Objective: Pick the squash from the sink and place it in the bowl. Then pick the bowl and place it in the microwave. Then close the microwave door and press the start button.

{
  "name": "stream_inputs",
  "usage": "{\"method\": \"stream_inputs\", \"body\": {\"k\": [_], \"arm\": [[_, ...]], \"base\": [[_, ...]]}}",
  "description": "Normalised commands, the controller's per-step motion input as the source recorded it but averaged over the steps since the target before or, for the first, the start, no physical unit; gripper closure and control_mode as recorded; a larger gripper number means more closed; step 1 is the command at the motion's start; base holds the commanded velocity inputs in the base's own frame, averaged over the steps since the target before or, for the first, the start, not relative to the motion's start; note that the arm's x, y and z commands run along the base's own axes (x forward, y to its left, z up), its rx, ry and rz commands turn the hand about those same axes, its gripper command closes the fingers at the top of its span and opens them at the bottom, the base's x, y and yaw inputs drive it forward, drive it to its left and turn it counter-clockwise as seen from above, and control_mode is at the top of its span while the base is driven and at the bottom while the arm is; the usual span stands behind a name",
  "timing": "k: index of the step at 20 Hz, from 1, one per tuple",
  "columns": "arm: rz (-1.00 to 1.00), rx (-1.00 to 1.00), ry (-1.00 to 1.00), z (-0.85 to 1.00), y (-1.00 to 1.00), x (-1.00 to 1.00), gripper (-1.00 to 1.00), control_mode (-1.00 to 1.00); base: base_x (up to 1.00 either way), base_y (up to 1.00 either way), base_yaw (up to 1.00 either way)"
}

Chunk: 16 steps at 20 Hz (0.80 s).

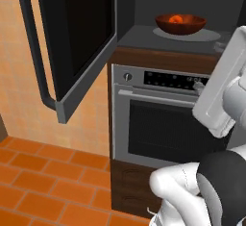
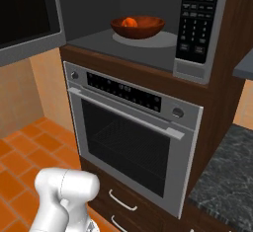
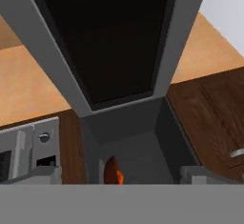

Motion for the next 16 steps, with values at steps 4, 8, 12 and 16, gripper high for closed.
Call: {"method": "stream_inputs", "body": {"k": [4, 8, 12, 16], "arm": [[-0.23, -0.03, 0.00, -0.01, 0.81, -0.76, -1.00, -1.00], [-0.12, 0.00, -0.07, -0.21, 0.69, -0.52, -1.00, -1.00], [-0.06, 0.01, -0.01, -0.34, 0.77, -0.26, -1.00, -1.00], [-0.09, 0.00, -0.02, -0.61, 0.99, 0.23, -1.00, -1.00]], "base": [[0.00, 0.00, 0.00], [0.00, 0.00, 0.00], [0.00, 0.00, 0.00], [0.00, 0.00, 0.00]]}}
